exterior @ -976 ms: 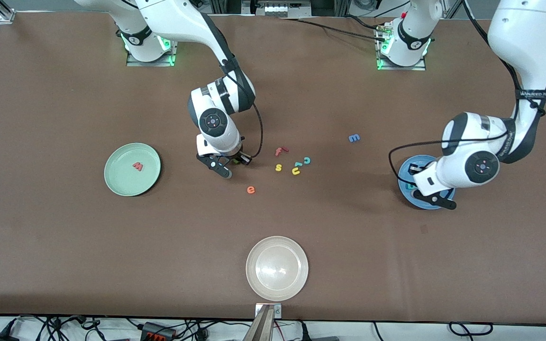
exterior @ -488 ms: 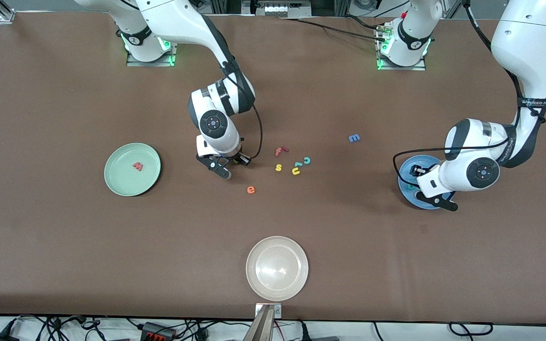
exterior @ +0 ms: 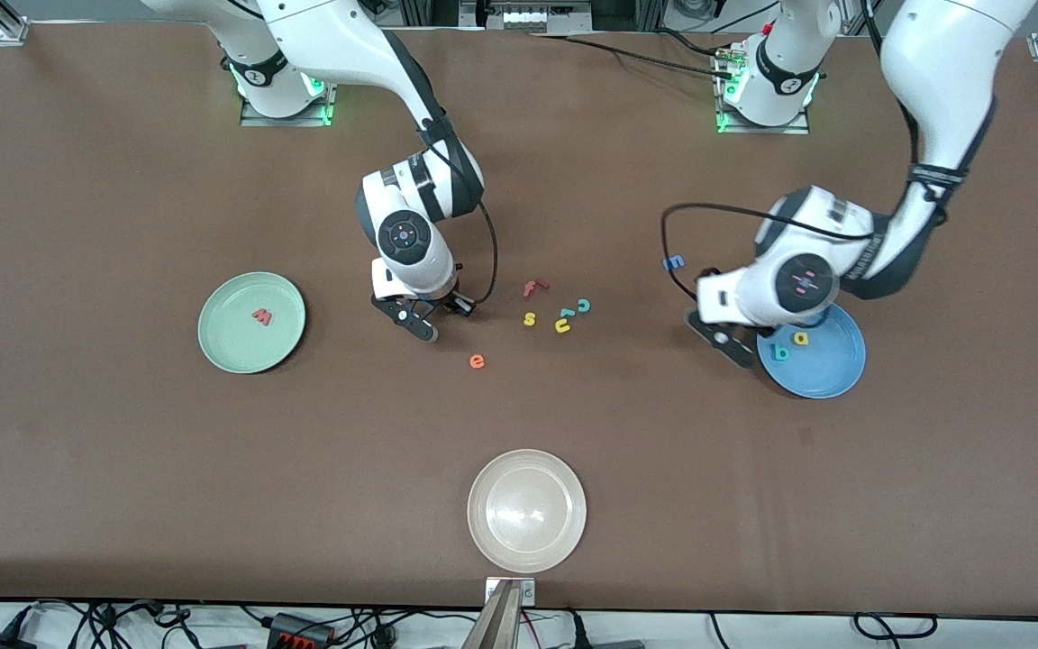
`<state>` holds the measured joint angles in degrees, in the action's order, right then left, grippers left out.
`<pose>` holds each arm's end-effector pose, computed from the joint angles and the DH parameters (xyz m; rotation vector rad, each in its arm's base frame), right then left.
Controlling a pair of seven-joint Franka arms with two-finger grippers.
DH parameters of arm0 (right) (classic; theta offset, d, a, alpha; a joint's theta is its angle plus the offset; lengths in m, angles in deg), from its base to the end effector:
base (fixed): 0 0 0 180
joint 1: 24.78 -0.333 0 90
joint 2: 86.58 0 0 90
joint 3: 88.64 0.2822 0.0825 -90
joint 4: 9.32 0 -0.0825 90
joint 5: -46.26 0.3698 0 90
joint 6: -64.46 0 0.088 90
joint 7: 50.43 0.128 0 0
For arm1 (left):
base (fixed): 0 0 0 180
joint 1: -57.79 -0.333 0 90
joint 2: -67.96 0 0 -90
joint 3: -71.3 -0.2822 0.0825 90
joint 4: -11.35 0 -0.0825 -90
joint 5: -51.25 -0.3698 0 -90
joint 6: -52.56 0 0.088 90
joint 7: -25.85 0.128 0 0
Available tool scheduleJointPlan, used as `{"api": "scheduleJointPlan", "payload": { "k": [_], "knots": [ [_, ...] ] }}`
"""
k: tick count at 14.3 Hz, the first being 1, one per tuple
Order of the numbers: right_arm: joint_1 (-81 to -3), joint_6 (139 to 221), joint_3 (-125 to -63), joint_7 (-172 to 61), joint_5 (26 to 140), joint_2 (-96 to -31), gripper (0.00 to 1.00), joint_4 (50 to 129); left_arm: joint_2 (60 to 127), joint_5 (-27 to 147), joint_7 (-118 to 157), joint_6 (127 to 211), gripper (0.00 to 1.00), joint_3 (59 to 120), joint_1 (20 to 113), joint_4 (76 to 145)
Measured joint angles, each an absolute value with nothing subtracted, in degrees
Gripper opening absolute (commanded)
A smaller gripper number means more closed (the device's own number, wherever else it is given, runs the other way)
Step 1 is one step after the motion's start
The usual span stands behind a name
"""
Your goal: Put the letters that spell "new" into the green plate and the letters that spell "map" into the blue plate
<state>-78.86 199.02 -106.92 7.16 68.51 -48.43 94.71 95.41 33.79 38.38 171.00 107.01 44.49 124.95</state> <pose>0.4859 0.3666 0.1419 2.9796 -0.9398 -0.1601 0.5113 -0.1938 0.2021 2.8662 -1.1817 -0.4429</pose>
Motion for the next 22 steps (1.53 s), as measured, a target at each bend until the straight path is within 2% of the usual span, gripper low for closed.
{"api": "scheduleJointPlan", "payload": {
  "k": [2,4,6,7,8,9,11,13,16,17,18,20,22],
  "knots": [
    [-78.9,199.5,-106.9,7.1,68.5,-48.2,0.38,94.7,93.6,30.7,37.6,171.3,1.00,110.4,45.4,128.8],
    [-79.0,200.0,-106.9,7.1,68.5,-48.1,0.33,94.7,91.9,30.1,37.6,175.1,1.00,111.1,45.9,133.2],
    [-79.0,200.2,-106.9,7.1,68.5,-48.1,0.13,94.7,91.6,29.7,37.6,182.1,1.00,111.0,45.9,138.1],
    [-79.0,200.3,-106.9,7.1,68.5,-48.1,0.06,94.7,91.7,28.9,37.6,184.3,0.92,111.0,45.9,140.1],
    [-79.0,200.4,-106.9,7.0,68.5,-48.1,0.03,94.7,91.7,27.3,37.6,185.3,0.91,110.9,45.9,141.4],
    [-79.0,200.4,-106.9,6.7,68.5,-48.1,0.03,94.6,91.8,25.8,37.6,185.6,0.91,110.9,45.9,142.1],
    [-78.9,200.4,-107.6,4.2,68.5,-48.2,0.02,94.5,92.2,24.3,37.6,185.9,0.83,111.0,46.0,142.5],
    [-78.5,199.1,-110.4,0.0,68.5,-49.0,0.02,94.5,93.3,24.1,37.6,185.9,0.82,111.0,46.0,142.7],
    [-77.3,189.6,-118.4,-12.8,68.5,-51.4,0.03,94.5,95.3,23.9,37.5,186.4,0.78,111.0,46.3,142.7],
    [-76.9,186.4,-122.0,-19.3,68.5,-52.1,0.03,94.5,95.8,22.7,37.2,186.5,0.65,111.0,46.6,142.7],
    [-76.5,183.2,-126.0,-26.6,68.5,-52.6,0.03,94.5,96.2,20.6,36.0,186.6,0.43,111.0,47.0,142.7],
    [-75.6,178.9,-131.8,-38.9,68.5,-53.2,0.03,95.2,96.2,18.1,33.8,186.6,0.21,111.0,47.5,142.6],
    [-75.2,178.0,-134.1,-45.6,68.5,-53.4,0.05,97.5,96.1,17.5,33.2,186.6,0.13,111.0,47.5,142.3]
  ]
}}
